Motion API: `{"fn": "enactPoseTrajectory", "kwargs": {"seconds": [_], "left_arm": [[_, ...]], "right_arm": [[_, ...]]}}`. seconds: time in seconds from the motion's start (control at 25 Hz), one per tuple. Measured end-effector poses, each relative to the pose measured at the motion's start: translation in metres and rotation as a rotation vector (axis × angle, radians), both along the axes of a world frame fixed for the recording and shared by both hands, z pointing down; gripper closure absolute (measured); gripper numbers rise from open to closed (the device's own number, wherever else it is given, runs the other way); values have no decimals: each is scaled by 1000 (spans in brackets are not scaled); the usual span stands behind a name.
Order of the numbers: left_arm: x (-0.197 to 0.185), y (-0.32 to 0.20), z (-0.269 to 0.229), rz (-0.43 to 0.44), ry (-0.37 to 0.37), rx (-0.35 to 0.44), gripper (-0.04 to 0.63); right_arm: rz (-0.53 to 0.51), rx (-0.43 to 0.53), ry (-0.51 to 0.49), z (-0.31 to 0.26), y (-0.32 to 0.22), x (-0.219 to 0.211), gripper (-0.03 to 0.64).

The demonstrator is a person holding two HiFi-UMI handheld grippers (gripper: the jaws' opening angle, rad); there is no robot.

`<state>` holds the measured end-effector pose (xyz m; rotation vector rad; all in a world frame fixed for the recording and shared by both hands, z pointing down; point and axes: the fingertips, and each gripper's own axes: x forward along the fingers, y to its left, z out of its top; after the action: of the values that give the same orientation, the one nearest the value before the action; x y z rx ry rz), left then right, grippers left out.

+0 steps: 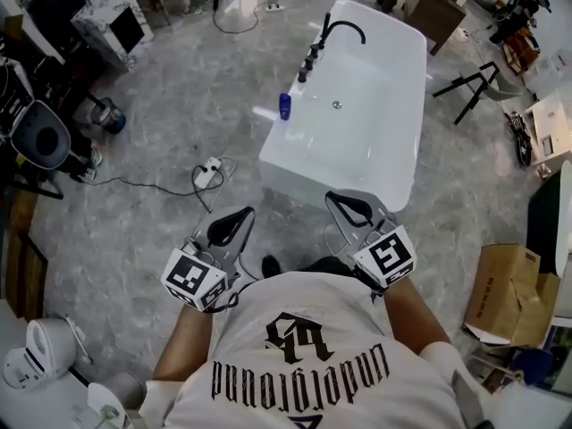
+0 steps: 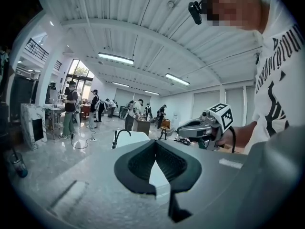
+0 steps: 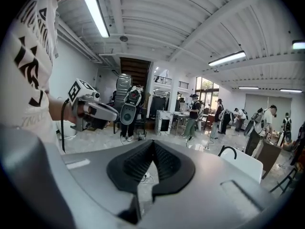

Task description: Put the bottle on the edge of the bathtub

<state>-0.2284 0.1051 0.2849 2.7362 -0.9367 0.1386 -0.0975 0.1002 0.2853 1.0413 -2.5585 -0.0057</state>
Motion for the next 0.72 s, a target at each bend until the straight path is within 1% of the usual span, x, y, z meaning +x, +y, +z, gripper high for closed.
{"fn": "enactPoseTrajectory", "kwargs": {"seconds": [0.16, 0.32, 0.44, 0.6, 0.72], "left_arm": [[17, 23, -6, -19, -6, 21, 589], [45, 45, -16, -56, -20, 34, 589], [77, 70, -14, -71, -7, 40, 589], [123, 110, -7, -51, -19, 42, 589], [152, 133, -10, -54, -29, 35, 589]], "right_arm": [[-24, 26, -9, -12, 19, 15, 615], [-53, 36, -21, -13, 46, 45, 615], [-61, 17, -32, -12, 73, 76, 615], [-66, 11, -37, -6, 113, 123, 615], [-67, -3, -35, -4, 140, 150, 615]]}}
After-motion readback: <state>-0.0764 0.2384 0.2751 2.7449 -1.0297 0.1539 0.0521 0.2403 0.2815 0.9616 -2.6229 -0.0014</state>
